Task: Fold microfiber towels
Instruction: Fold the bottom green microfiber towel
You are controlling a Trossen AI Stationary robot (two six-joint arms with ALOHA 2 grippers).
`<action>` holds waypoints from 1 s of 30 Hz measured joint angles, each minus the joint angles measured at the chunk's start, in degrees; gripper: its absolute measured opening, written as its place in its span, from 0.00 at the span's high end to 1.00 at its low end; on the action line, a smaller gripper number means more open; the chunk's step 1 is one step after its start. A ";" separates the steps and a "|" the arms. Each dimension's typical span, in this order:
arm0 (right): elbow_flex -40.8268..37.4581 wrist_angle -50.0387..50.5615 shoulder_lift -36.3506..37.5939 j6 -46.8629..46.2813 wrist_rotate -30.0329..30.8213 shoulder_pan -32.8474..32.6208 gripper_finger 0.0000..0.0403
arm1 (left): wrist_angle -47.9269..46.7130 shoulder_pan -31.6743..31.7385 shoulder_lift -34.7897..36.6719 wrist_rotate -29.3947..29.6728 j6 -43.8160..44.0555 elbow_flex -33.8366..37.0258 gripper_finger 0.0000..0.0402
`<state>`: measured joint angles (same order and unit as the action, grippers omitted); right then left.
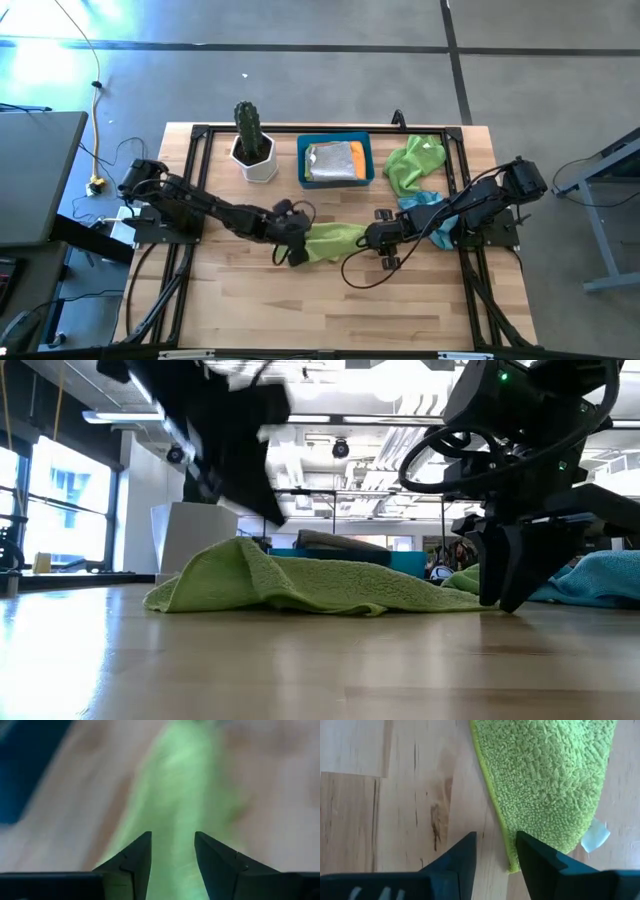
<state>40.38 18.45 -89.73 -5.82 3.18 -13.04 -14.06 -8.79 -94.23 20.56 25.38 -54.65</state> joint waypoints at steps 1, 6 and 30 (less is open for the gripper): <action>0.00 0.00 0.00 0.63 0.02 0.00 0.67 | 3.35 -1.01 0.06 -1.99 -1.75 -0.14 0.66; -0.02 -1.13 0.00 5.98 0.90 0.02 0.67 | 10.69 -5.19 -1.01 -3.85 -9.44 -0.20 0.66; -0.02 -3.74 0.00 8.24 2.75 1.05 0.67 | 10.71 -3.48 -13.57 -9.34 -11.80 -0.12 0.64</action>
<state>40.36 14.71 -89.73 2.42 5.93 -11.99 -3.35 -12.27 -107.80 11.22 13.59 -54.77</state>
